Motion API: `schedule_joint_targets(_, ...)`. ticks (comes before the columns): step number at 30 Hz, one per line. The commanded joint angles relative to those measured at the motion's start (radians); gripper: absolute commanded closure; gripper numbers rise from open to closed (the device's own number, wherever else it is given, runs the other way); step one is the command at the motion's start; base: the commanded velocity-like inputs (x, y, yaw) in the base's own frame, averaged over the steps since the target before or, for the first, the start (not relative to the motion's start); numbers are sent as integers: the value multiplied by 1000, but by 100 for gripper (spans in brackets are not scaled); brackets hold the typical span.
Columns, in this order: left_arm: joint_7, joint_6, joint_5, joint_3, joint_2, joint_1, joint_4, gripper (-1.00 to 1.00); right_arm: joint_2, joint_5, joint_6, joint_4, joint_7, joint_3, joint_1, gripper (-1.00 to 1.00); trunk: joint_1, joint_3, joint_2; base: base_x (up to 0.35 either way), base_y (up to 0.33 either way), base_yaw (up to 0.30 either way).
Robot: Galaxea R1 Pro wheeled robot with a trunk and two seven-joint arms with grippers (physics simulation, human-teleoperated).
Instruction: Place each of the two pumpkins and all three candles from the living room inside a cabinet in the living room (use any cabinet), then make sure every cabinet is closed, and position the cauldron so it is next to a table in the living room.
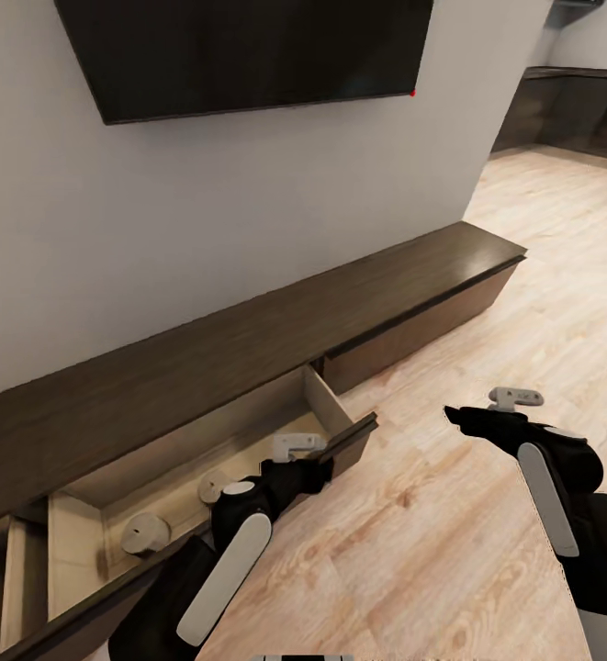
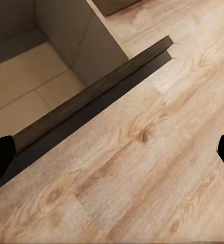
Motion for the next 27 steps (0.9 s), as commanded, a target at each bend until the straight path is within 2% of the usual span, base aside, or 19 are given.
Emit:
schedule_joint_targets(1,11,1,11,-1,0,0,-1,-100,-1,-11,8,-1,-9,-3,0,-100,0,0,0,0,0,-280)
schedule_joint_targets(5,13,1,11,-4,-5,2,-2,-100,-6,-11,34,-1,-9,-16,0,-100,0,0,0,0,0,-280)
schedule_joint_targets(8,15,2,11,-29,-6,2,1,-100,-26,-11,40,-1,-9,-19,2,-100,0,0,0,0,0,-280)
schedule_joint_targets(12,13,4,12,-47,-6,6,3,-100,-41,-11,43,-1,-8,-17,4,-100,0,2,0,0,0,-280)
schedule_joint_targets(27,11,2,11,-60,-7,32,10,-100,-50,-11,45,-1,-9,-19,19,-100,0,16,0,0,0,-262)
